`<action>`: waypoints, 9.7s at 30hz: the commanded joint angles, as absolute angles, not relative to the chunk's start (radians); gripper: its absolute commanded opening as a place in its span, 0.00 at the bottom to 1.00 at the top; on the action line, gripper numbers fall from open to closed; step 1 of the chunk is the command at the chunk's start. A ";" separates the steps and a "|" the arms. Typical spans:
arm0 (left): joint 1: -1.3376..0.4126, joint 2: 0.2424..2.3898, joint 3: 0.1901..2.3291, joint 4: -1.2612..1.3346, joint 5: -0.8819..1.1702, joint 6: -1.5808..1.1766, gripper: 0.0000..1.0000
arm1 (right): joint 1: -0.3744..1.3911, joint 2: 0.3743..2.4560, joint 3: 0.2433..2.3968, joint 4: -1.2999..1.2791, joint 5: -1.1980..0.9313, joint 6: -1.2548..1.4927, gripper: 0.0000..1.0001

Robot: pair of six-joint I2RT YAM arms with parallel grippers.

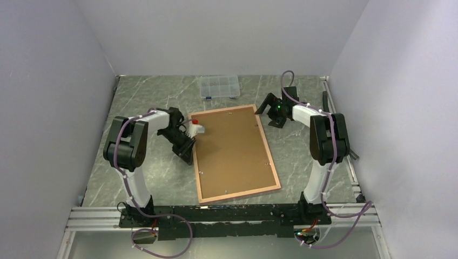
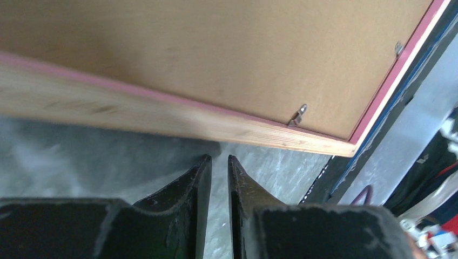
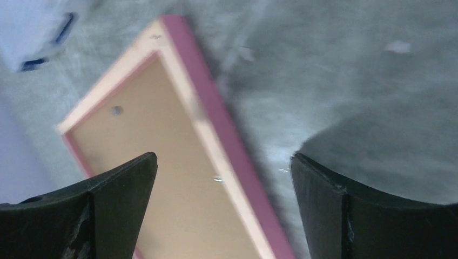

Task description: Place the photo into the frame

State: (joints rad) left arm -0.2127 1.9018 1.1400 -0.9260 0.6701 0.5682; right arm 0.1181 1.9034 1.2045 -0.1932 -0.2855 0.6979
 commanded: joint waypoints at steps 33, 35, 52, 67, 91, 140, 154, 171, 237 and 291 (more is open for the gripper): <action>-0.511 1.844 1.200 -1.068 0.715 0.615 0.31 | 0.389 2.029 1.704 -0.423 -0.267 0.621 1.00; -0.456 1.826 1.244 -1.152 0.741 0.659 0.34 | 0.361 1.901 1.588 -0.427 -0.248 0.616 1.00; 0.105 2.202 1.860 -1.054 0.650 0.425 0.38 | 0.342 1.147 0.665 -0.465 -0.214 0.795 1.00; 0.116 2.233 1.646 -1.100 0.833 0.541 0.16 | 0.201 1.343 0.653 -0.240 -0.378 0.742 1.00; 0.148 2.028 1.437 -1.220 0.827 0.680 0.26 | 0.183 1.340 0.917 -0.329 -0.166 0.689 1.00; 0.131 2.138 1.345 -0.959 0.959 0.503 0.28 | 0.780 2.229 1.553 0.065 -0.398 0.961 0.85; 0.120 2.155 1.331 -0.944 0.947 0.492 0.14 | 0.782 2.310 1.616 0.058 -0.413 0.990 0.80; 0.119 2.151 1.327 -0.936 0.942 0.488 0.08 | 0.805 2.305 1.628 0.005 -0.412 0.991 0.78; 0.119 2.118 1.354 -0.970 0.949 0.495 0.06 | 0.802 2.253 1.690 0.007 -0.449 0.790 0.83; 0.321 1.096 0.980 -1.250 0.949 1.285 0.97 | 1.277 1.539 1.131 -0.339 0.231 0.209 0.00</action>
State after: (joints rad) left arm 0.3183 1.2087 1.0264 -1.2247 0.8936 0.9714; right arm 1.3186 1.6569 1.0161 -0.3649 0.2852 0.2325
